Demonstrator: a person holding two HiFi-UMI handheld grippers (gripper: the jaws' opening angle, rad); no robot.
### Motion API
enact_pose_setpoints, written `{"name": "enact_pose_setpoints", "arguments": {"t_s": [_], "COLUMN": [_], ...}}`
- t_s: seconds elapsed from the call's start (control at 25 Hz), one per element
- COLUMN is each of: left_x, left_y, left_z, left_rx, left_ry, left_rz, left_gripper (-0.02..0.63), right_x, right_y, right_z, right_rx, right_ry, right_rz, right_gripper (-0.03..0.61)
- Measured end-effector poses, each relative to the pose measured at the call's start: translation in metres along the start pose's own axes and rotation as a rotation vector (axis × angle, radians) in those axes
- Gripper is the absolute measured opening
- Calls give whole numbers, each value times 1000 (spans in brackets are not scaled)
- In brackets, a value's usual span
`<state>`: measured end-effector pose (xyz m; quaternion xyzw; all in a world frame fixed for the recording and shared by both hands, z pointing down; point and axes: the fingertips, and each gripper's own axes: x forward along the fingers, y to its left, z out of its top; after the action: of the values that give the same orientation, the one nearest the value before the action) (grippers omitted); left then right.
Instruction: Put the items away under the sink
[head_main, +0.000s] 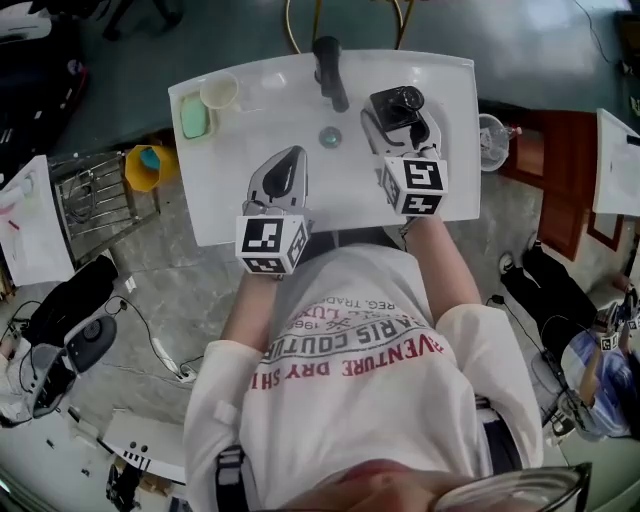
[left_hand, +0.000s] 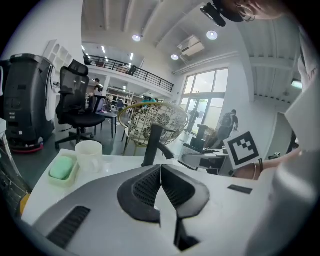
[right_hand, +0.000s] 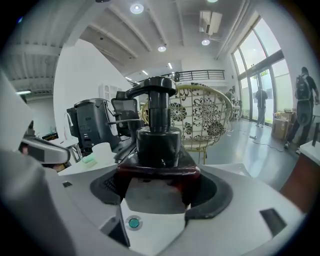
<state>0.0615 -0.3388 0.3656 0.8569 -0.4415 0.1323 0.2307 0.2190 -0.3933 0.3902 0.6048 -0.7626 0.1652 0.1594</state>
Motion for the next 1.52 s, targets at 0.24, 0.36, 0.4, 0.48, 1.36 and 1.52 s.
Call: {"name": "enact_pose_setpoints", "arguments": {"t_s": [0.24,0.36,0.4,0.48,1.36,1.52], "left_x": [-34,-53,-58,-67,-231,-261], "left_y": [-12,-17,-18,-21,-149,-155], "left_z": [5,-5,-9,-17,-150,-190], "left_rx": [17,10,8,13,-74,-95], "left_ry": [-39,-32,-28,-22,-108,-82], "left_rz": [-71,-107,-118,-133,61,110], "left_gripper": [23,23,23,23,23,23], "right_x": [-56,-78,-84,-97,-302,-323], "right_y": [32,49,55,65,112,123], "right_z": [4,5,6,4,-106,-145], "right_rx": [40,29,31,42,38,41], "right_ry": [-41,-60,-67,-83,-78,-39], "right_rz": [-8,-10,-8,-2,201,224], "right_gripper": [364,364,364,364,364,364]}}
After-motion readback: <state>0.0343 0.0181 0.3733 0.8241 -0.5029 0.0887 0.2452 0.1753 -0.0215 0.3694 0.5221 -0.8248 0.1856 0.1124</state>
